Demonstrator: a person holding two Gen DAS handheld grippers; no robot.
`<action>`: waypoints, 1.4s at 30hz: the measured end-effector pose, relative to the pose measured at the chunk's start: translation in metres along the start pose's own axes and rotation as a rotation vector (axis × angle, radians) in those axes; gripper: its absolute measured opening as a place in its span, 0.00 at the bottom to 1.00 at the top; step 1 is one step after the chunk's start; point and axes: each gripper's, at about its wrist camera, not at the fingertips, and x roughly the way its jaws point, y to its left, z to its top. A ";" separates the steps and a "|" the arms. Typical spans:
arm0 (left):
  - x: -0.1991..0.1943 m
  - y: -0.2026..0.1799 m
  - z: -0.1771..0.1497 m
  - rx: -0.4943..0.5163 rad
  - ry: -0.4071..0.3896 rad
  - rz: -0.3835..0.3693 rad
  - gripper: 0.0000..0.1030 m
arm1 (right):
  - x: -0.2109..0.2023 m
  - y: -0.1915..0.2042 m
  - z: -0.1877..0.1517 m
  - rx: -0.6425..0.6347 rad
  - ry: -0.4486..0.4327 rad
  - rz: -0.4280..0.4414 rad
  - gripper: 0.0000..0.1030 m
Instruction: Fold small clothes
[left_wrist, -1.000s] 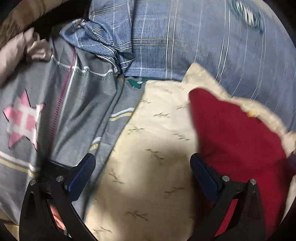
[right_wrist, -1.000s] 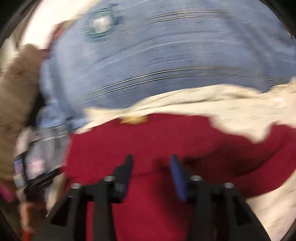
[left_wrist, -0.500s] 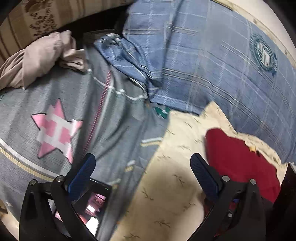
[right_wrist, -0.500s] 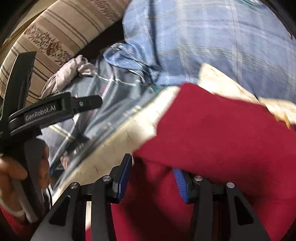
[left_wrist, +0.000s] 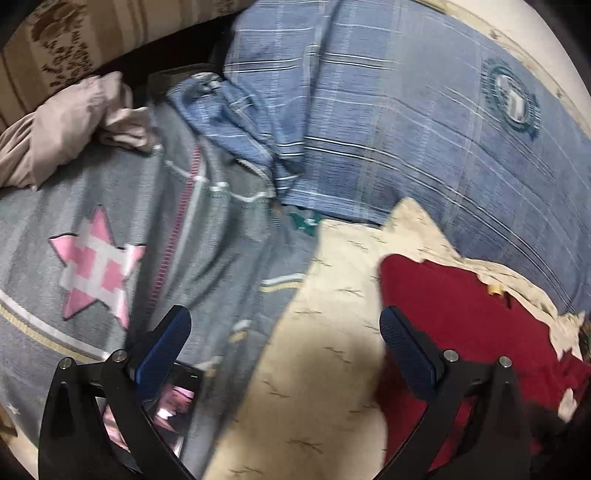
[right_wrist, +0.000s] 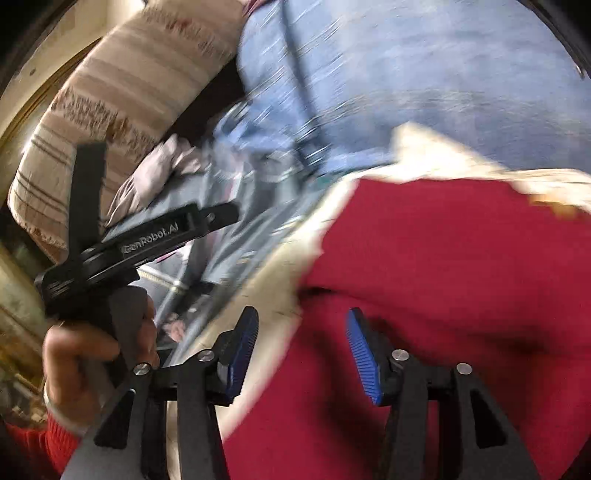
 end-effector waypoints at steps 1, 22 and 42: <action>-0.001 -0.005 -0.001 0.012 -0.003 -0.011 1.00 | -0.018 -0.016 0.001 0.024 -0.025 -0.062 0.52; 0.045 -0.090 -0.037 0.229 0.172 -0.005 1.00 | -0.060 -0.157 0.020 0.197 -0.035 -0.531 0.45; 0.044 -0.093 -0.035 0.231 0.184 -0.049 1.00 | -0.165 -0.190 -0.001 0.310 -0.108 -0.621 0.66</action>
